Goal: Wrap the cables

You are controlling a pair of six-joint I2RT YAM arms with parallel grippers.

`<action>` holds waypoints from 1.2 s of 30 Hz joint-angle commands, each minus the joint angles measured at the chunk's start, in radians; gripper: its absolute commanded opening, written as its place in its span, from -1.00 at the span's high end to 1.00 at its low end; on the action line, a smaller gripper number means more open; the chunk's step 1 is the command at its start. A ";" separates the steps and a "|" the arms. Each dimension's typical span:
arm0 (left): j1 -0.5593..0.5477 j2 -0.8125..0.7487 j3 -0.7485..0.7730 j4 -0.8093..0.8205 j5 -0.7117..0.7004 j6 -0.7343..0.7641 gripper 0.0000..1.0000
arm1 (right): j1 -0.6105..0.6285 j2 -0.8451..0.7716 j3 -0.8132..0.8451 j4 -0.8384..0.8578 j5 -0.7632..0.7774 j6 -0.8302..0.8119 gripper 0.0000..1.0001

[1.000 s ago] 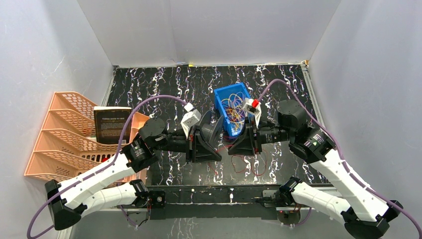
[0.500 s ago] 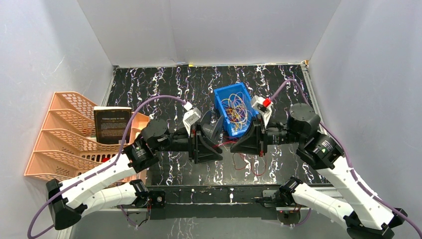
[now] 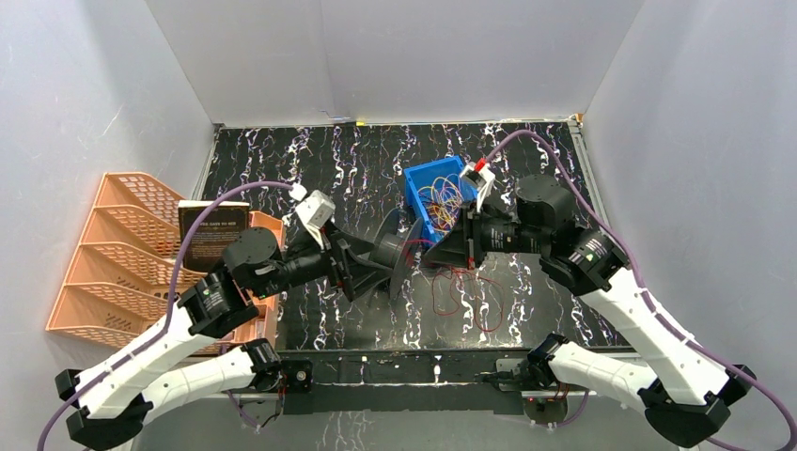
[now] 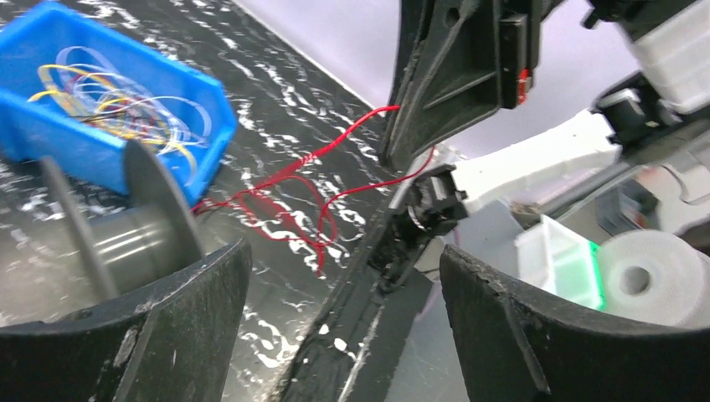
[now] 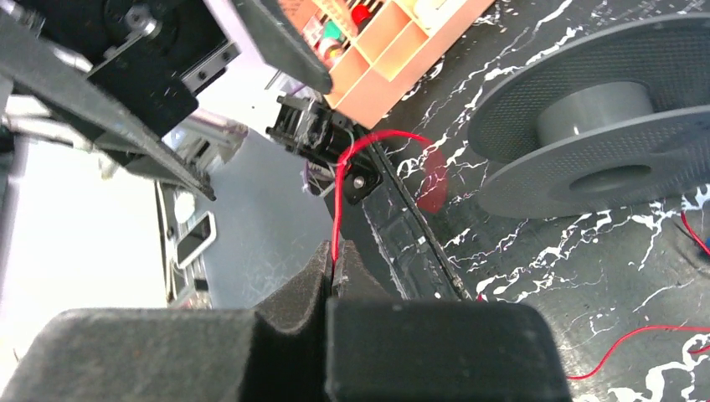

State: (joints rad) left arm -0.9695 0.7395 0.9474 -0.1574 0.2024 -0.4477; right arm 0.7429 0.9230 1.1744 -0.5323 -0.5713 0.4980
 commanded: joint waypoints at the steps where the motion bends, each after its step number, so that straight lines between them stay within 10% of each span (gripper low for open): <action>1: 0.003 -0.030 0.059 -0.189 -0.206 0.073 -0.65 | 0.003 0.028 0.059 0.000 0.111 0.109 1.00; 16: 0.003 0.179 0.142 -0.404 -0.563 0.141 -0.71 | 0.004 0.143 -0.025 0.165 0.161 0.449 1.00; 36: 0.012 0.389 0.112 -0.228 -0.648 0.216 -0.79 | 0.004 0.179 -0.125 0.298 0.364 0.734 1.00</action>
State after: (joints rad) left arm -0.9695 1.1450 1.0660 -0.4618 -0.4122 -0.2512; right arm 0.7429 1.0897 1.0668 -0.3183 -0.2520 1.1748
